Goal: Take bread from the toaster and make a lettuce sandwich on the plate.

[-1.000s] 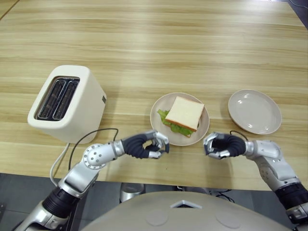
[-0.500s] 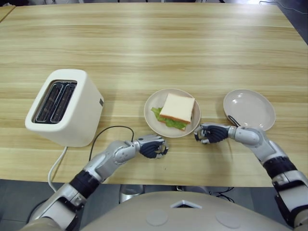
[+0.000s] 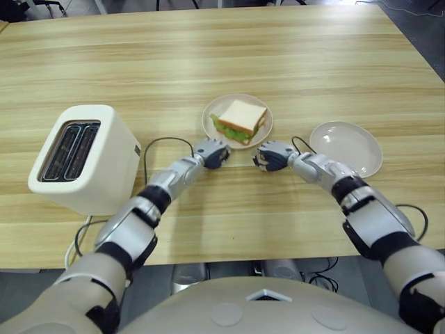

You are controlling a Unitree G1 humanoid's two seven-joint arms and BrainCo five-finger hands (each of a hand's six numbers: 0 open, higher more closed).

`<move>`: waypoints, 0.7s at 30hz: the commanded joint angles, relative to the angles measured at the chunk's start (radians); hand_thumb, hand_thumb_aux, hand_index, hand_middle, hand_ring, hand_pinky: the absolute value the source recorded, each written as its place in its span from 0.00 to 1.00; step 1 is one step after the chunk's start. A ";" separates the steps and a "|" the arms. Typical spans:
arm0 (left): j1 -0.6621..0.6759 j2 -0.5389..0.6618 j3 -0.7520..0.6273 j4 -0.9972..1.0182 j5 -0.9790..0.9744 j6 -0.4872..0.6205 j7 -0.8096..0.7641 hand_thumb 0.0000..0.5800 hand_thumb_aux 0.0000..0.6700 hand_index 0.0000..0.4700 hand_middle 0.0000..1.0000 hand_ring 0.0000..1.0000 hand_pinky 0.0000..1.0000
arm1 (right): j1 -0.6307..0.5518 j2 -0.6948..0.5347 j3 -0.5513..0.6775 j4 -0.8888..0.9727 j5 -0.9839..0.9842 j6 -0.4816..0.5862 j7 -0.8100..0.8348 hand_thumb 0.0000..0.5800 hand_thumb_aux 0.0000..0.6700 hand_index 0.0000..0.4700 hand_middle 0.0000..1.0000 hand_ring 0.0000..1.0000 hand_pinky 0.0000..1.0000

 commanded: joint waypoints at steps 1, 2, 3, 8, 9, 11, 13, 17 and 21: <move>-0.016 -0.007 -0.008 0.134 0.011 0.006 0.025 1.00 1.00 0.98 1.00 1.00 1.00 | -0.008 0.022 0.010 0.067 -0.005 0.068 -0.036 1.00 1.00 0.98 1.00 1.00 1.00; -0.019 -0.009 0.002 0.143 -0.001 -0.006 0.030 1.00 1.00 0.98 1.00 1.00 1.00 | -0.010 0.024 0.003 0.073 0.004 0.076 -0.049 1.00 1.00 0.98 1.00 1.00 1.00; -0.018 -0.010 0.008 0.147 -0.009 -0.017 0.037 1.00 1.00 0.98 1.00 1.00 1.00 | -0.010 0.024 0.000 0.075 0.009 0.078 -0.063 1.00 1.00 0.98 1.00 1.00 1.00; 0.040 0.021 0.064 0.091 -0.069 -0.121 0.113 0.90 0.69 0.67 1.00 1.00 1.00 | 0.039 -0.005 -0.102 0.055 0.140 -0.066 -0.049 0.00 0.00 0.00 0.00 0.00 0.00; 0.061 0.037 0.089 0.057 -0.097 -0.158 0.128 0.58 0.35 0.35 1.00 1.00 1.00 | 0.057 -0.015 -0.130 0.043 0.176 -0.120 -0.042 0.00 0.00 0.00 0.00 0.00 0.00; 0.118 0.070 0.152 -0.045 -0.164 -0.226 0.141 0.00 0.00 0.00 0.02 0.02 0.02 | 0.100 -0.033 -0.190 0.013 0.253 -0.235 -0.017 0.00 0.00 0.00 0.00 0.00 0.00; 0.201 0.099 0.217 -0.203 -0.237 -0.277 0.123 0.00 0.00 0.00 0.00 0.00 0.00 | 0.150 -0.048 -0.248 -0.024 0.337 -0.342 0.022 0.00 0.00 0.00 0.00 0.00 0.00; 0.441 0.141 0.342 -0.681 -0.437 -0.323 0.011 0.00 0.00 0.00 0.00 0.00 0.00 | 0.291 -0.080 -0.379 -0.164 0.572 -0.564 0.113 0.00 0.00 0.00 0.00 0.00 0.00; 0.633 0.119 0.451 -1.036 -0.708 -0.244 -0.115 0.00 0.00 0.00 0.00 0.00 0.00 | 0.435 -0.069 -0.464 -0.409 0.892 -0.600 0.236 0.00 0.00 0.00 0.00 0.00 0.00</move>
